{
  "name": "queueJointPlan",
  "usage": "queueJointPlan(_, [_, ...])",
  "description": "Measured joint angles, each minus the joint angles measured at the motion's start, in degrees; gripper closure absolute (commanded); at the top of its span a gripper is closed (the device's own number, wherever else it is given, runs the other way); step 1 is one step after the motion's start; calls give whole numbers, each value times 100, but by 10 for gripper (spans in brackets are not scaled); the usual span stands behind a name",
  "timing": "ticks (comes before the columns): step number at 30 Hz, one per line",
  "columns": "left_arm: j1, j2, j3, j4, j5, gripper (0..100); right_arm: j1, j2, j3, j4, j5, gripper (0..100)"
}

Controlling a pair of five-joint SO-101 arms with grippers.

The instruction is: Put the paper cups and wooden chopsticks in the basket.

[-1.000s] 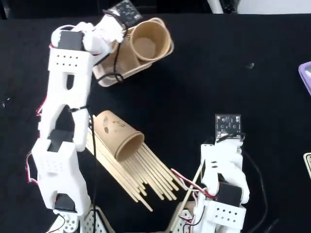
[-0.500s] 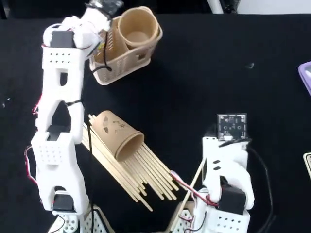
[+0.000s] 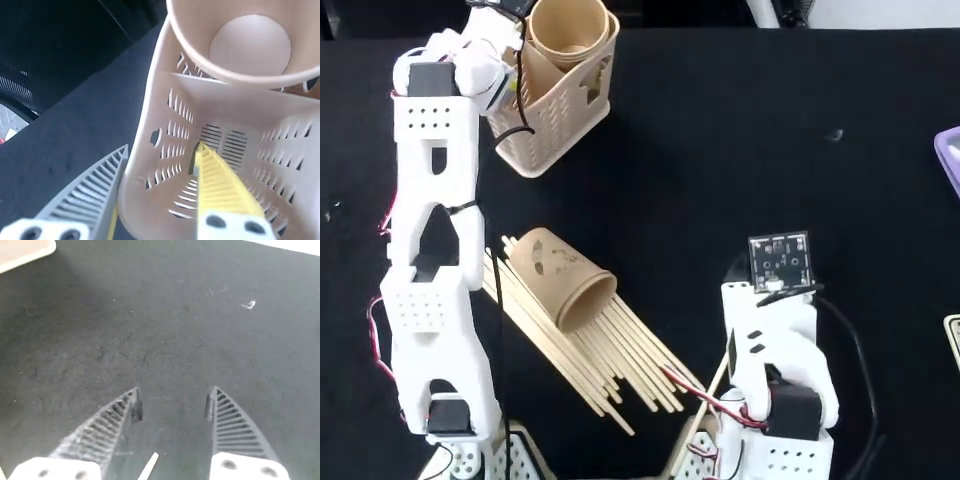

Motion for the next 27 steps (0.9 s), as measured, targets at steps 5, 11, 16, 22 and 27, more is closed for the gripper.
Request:
queueJointPlan(5, [0, 18, -18, 193, -193, 969, -18, 0, -97, -730, 0, 784])
queueJointPlan(11, [193, -35, -9, 316, -853, 971, -18, 1240, -1855, -976, -360, 783])
queueJointPlan(16, [396, -70, -44, 484, -1486, 971, -360, 3710, -4132, -475, -607, 786])
queueJointPlan(22, [404, -70, -9, 431, -1354, 971, -580, 6145, -6136, -1556, -1099, 783])
queueJointPlan(27, [519, -79, -9, 580, -765, 971, -721, 8431, -7684, -1855, -1187, 783])
